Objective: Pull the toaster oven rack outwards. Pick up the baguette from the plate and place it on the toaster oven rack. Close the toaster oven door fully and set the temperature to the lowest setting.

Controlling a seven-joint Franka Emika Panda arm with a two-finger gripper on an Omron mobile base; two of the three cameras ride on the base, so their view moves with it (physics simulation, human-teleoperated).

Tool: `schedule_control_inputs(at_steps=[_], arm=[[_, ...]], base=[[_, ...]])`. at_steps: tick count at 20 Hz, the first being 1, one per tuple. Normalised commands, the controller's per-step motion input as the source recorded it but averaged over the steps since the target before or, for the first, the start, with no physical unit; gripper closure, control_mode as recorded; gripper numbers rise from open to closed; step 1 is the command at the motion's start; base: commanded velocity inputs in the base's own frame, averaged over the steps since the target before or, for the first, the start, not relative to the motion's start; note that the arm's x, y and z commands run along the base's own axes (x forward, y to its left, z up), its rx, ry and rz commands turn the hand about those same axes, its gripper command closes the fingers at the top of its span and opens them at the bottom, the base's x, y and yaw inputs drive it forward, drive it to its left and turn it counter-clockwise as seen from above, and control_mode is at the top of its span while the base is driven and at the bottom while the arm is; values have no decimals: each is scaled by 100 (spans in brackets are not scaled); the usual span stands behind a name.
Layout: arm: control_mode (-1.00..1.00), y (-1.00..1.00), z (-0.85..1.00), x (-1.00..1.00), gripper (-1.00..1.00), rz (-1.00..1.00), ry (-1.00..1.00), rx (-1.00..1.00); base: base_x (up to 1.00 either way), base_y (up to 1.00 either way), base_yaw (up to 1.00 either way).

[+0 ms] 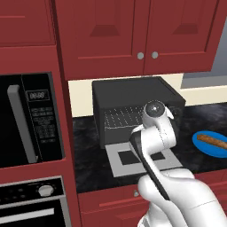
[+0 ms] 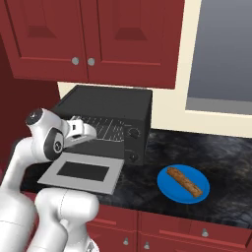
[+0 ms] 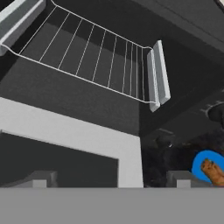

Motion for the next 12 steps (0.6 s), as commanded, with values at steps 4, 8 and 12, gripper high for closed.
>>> schedule_control_inputs(at_steps=[4,8,12], arm=[[-100,0,-22,58,-100,8,0,-5],[-100,7,-15,50,-100,4,0,-6],[-100,9,-20,47,-100,0,0,-8]], base=[[0,0,0],[0,0,0],[0,0,0]])
